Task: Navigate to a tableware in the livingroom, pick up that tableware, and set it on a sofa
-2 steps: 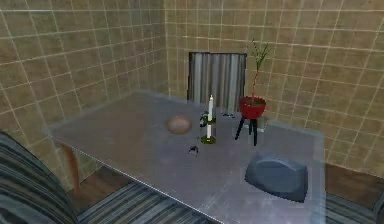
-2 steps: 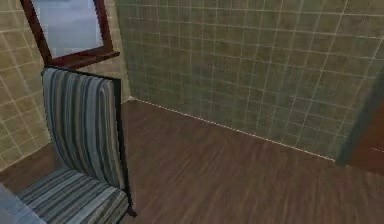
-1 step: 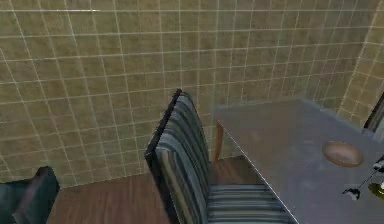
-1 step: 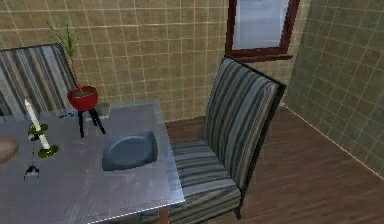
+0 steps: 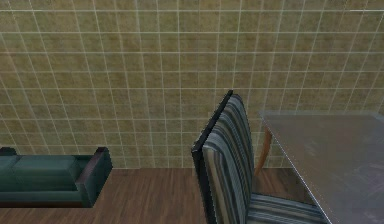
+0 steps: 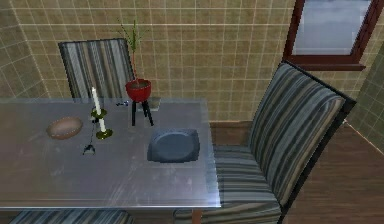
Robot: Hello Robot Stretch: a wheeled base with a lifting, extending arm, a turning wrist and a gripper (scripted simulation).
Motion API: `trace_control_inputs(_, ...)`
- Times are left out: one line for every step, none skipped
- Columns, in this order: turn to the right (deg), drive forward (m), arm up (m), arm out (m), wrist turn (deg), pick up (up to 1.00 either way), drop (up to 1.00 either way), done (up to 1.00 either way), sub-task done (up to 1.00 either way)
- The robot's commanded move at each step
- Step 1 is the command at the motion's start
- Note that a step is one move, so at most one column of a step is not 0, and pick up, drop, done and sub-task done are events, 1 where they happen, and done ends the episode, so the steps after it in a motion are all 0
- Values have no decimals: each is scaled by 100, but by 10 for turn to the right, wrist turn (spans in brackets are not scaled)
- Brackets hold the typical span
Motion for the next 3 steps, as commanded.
trace_control_inputs(0,0,50,0,0,0,0,0,0)
trace_control_inputs(0,0,28,0,0,0,0,0,0)
trace_control_inputs(0,0,0,46,0,0,0,0,0)
